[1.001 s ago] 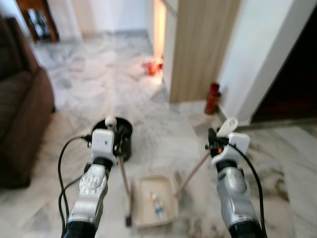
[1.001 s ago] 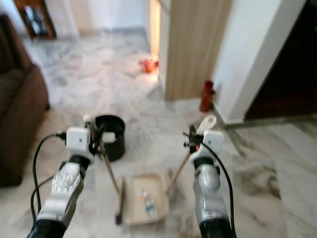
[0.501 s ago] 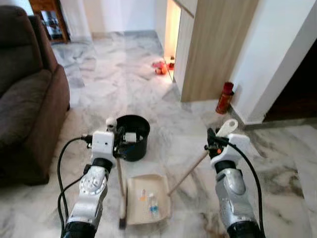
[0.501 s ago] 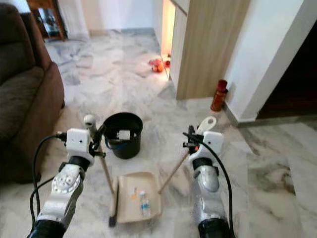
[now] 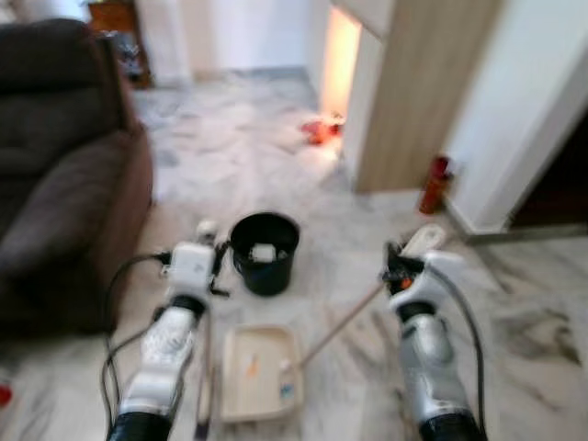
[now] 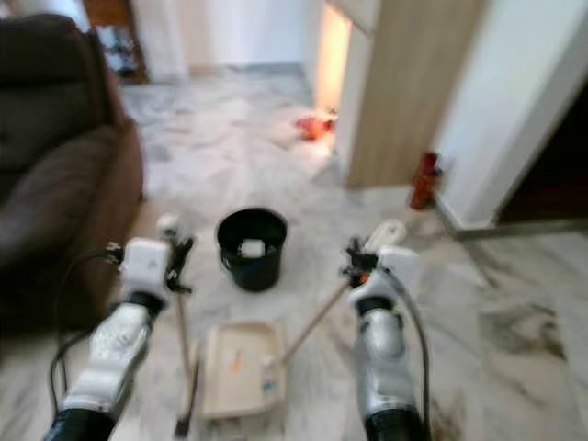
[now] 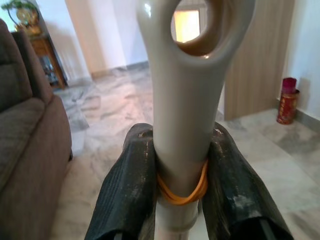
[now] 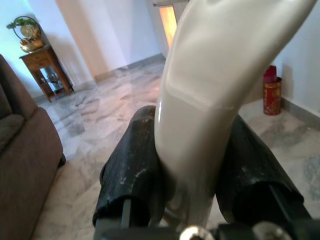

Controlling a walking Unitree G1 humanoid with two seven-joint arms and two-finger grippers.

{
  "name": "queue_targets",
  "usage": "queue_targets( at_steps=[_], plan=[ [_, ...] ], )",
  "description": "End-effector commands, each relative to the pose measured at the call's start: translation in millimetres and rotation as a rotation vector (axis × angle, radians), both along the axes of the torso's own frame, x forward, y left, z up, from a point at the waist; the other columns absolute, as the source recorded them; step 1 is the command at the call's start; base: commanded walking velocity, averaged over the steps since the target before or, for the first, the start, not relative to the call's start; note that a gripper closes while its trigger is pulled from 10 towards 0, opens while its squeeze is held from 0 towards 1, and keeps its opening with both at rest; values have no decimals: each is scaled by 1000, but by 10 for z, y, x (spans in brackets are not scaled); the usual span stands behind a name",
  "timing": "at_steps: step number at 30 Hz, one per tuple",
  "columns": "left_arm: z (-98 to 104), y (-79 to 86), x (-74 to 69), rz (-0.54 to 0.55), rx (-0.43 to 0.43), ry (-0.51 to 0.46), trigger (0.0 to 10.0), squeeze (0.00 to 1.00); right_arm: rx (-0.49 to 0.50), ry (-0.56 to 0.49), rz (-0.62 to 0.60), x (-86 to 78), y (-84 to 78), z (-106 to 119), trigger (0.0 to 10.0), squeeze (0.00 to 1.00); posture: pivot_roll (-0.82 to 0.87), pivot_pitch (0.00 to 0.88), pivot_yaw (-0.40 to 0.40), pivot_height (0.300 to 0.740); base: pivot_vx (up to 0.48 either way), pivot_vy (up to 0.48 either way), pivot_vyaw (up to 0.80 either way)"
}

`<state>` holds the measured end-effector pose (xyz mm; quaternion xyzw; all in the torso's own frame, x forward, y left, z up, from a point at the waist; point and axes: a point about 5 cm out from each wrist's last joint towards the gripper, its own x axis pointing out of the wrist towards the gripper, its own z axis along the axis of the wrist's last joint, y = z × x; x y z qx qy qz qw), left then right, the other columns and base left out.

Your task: Sweep floor

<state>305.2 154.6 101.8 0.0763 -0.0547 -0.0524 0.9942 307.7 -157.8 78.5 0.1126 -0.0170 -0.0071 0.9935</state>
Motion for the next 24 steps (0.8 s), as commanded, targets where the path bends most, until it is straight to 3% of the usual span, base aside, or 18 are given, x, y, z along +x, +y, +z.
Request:
queue_targets(
  at_steps=[1,4,11,24],
  plan=[
    [111,-30,33,-11,-8,-50,10000,0,-11,-61,-3,57,-17,143,10000,0,121,0,29,740,345,0,0],
    [111,-33,36,-12,-6,-47,10000,0,-12,-61,2,58,-5,142,10000,0,121,0,31,740,347,0,0],
    [108,-30,41,-10,-3,-45,10000,0,-8,-68,13,59,13,148,10000,0,122,0,31,740,351,0,759],
    [112,-28,57,-5,-1,-46,10000,0,-3,-71,32,86,27,165,10000,0,124,0,27,740,352,0,250]
  ],
)
